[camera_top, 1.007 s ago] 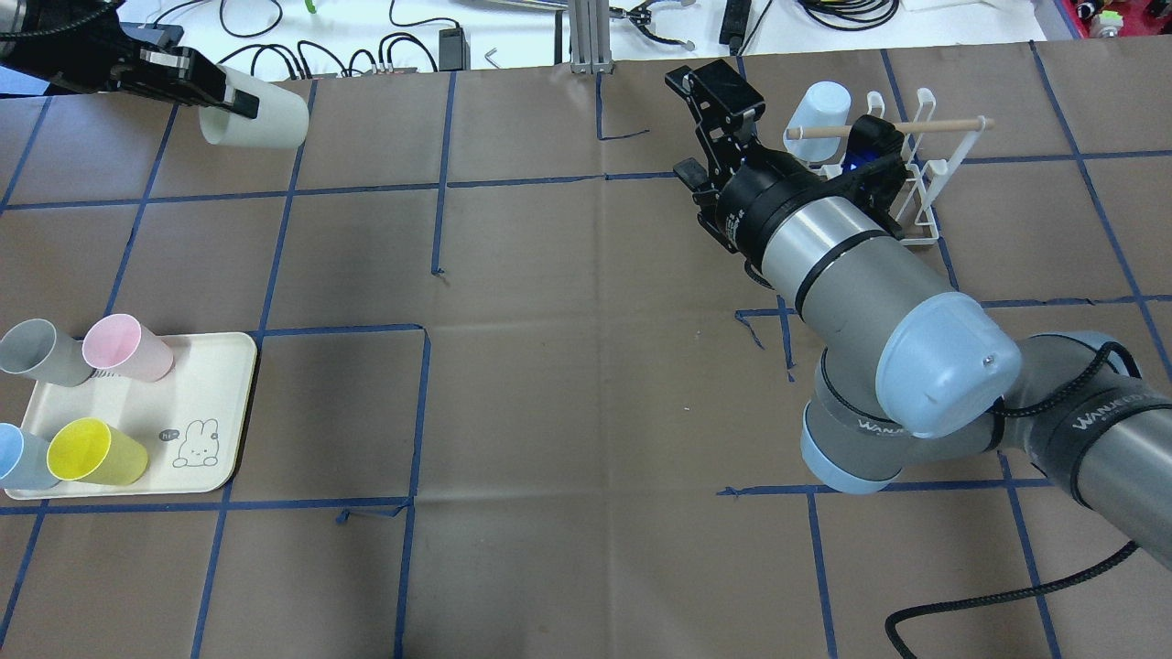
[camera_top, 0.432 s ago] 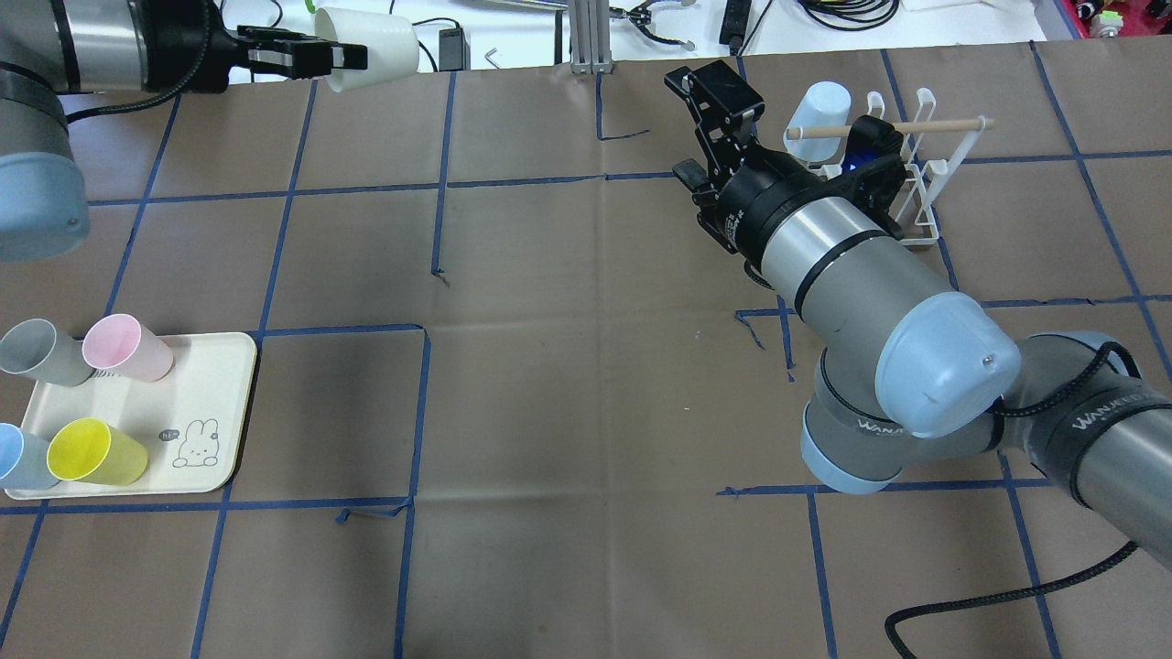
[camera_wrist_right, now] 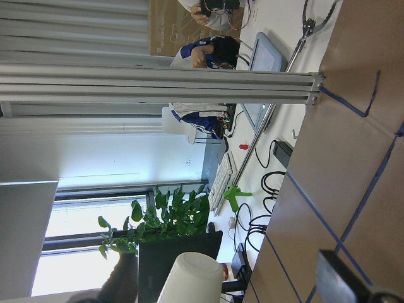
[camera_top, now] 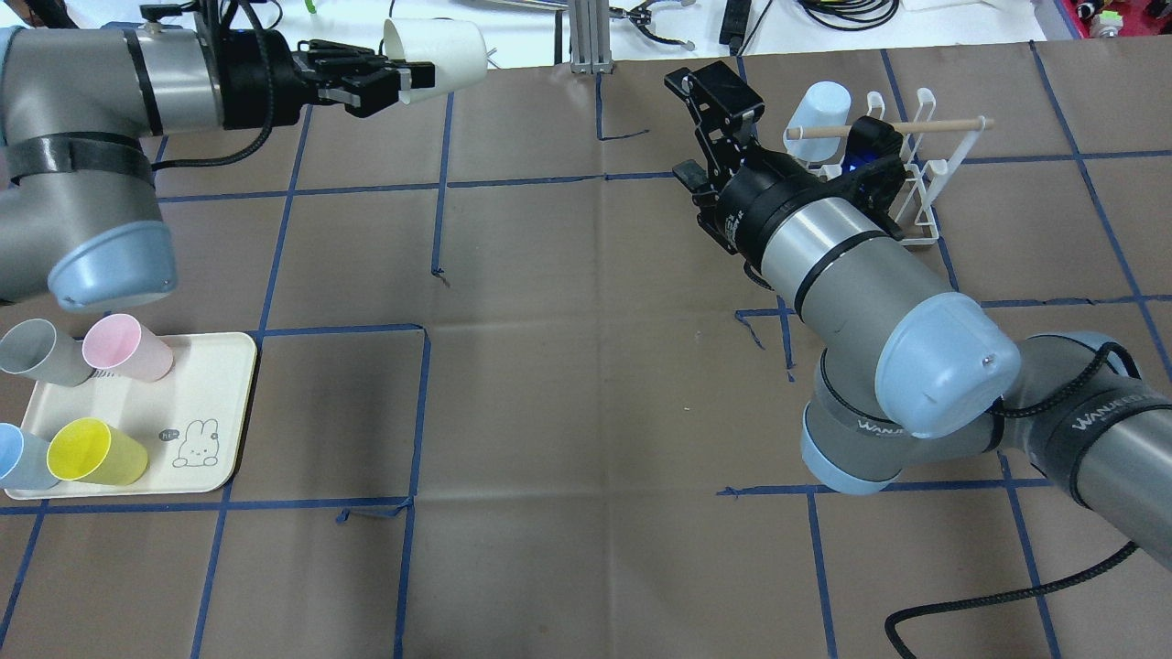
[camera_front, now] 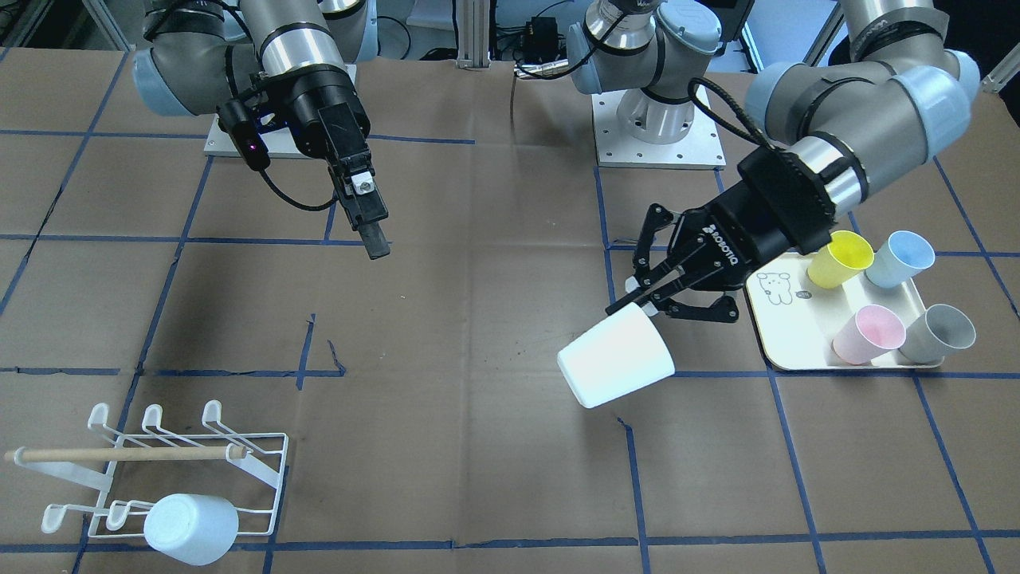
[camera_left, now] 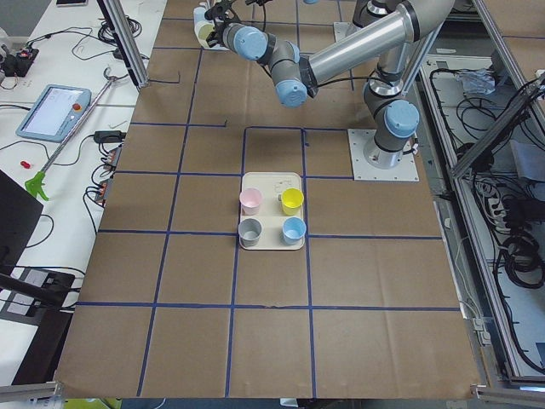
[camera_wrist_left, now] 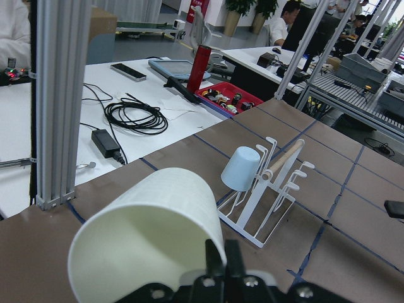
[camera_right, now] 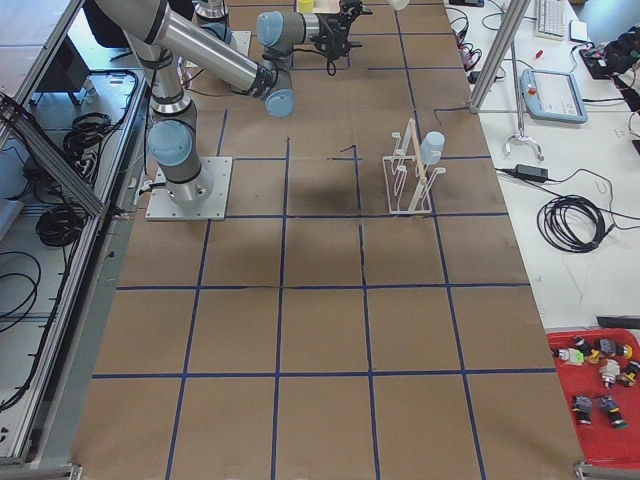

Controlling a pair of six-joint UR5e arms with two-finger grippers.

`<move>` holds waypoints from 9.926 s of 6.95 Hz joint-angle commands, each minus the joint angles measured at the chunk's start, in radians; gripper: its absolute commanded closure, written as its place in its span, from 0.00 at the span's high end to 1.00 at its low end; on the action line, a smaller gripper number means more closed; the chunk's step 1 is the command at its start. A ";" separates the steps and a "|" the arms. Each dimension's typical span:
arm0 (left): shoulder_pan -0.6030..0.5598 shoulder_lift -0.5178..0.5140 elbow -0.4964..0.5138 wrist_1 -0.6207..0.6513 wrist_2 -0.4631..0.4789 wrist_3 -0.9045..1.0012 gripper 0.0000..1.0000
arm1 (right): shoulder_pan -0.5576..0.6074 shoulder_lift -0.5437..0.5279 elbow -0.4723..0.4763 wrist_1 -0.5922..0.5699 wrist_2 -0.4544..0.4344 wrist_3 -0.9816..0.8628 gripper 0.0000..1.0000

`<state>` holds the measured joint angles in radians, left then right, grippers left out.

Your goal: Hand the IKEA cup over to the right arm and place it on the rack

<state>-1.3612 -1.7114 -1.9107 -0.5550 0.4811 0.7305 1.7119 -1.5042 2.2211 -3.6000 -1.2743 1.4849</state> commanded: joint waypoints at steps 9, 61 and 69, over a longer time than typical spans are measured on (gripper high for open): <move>-0.076 -0.002 -0.268 0.511 -0.067 -0.051 0.04 | 0.090 0.001 -0.026 0.167 -0.004 0.199 1.00; -0.194 0.130 0.334 -0.949 1.037 -0.724 0.99 | -0.438 0.389 -0.425 0.104 -0.126 -1.509 0.08; -0.185 0.135 0.292 -0.896 1.130 -0.732 0.99 | -0.443 0.521 -0.371 -0.072 -0.128 -1.586 0.09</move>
<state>-1.5475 -1.5753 -1.6174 -1.4681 1.5919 0.0049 1.2686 -0.9891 1.8401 -3.6645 -1.4025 -0.1008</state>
